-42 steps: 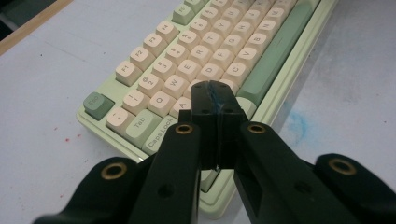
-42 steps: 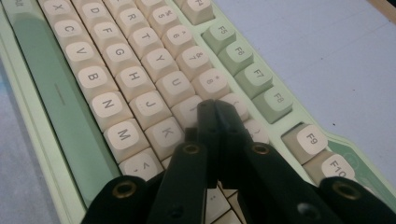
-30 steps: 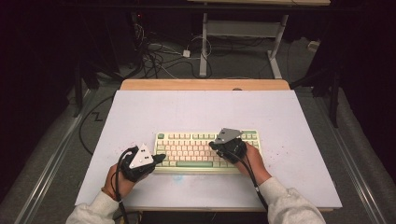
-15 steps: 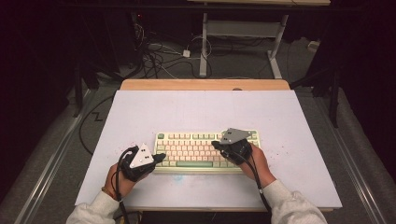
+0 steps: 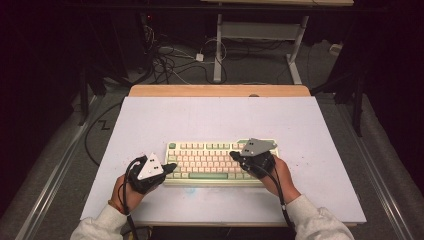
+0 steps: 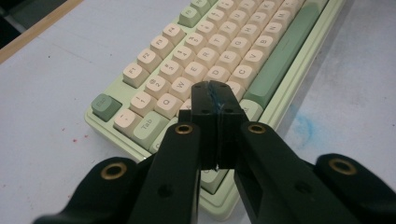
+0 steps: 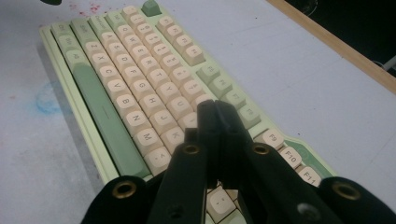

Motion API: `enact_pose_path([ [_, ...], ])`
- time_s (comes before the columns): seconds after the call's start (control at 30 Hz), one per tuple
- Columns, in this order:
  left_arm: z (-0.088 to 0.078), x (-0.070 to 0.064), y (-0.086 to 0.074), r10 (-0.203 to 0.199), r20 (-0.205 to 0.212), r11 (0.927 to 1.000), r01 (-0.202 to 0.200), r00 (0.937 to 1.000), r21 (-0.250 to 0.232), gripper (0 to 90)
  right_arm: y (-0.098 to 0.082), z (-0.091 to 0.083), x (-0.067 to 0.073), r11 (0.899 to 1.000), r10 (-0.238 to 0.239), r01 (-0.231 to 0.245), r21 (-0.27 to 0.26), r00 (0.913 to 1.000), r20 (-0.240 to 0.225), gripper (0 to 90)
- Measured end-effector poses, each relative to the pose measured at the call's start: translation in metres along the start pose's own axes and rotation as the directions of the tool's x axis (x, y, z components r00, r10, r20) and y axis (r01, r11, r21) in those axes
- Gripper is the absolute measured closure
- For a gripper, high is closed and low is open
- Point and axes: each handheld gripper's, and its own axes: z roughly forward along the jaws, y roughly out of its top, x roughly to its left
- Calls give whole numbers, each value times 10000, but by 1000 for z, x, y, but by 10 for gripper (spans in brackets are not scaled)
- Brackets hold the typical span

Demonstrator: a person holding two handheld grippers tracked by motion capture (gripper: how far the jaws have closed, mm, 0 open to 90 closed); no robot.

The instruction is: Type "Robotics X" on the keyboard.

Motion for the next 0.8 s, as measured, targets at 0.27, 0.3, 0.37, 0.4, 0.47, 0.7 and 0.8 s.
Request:
enact_pose_path([
  [0.27,0,0,0,-5,-4,10000,5,10000,12,872,-1,-10,-1,9998,25,-25,-191,10000,25,900],
  [0.3,0,0,0,-8,7,10000,8,10000,0,872,-2,-11,-1,9998,30,-29,-186,10000,36,900],
  [0.37,0,-1,0,5,-6,10000,-5,10000,11,872,-2,-13,-1,9998,-12,13,-198,10000,54,900],
  [0.4,0,0,0,3,0,10000,-3,10000,2,872,-3,-14,-1,9997,48,-47,-239,10000,62,900],
  [0.47,0,0,0,18,-12,10000,-18,10000,4,872,-3,-16,-1,9996,9,-8,-271,10000,63,900],
  [0.7,-1,0,1,-7,-50,10000,6,10000,-69,872,-7,-24,-2,9993,35,-29,-366,9998,171,900],
  [0.8,-2,0,1,16,-54,10000,-17,10000,-80,872,-9,-28,-2,9993,89,-83,-362,9998,173,900],
])
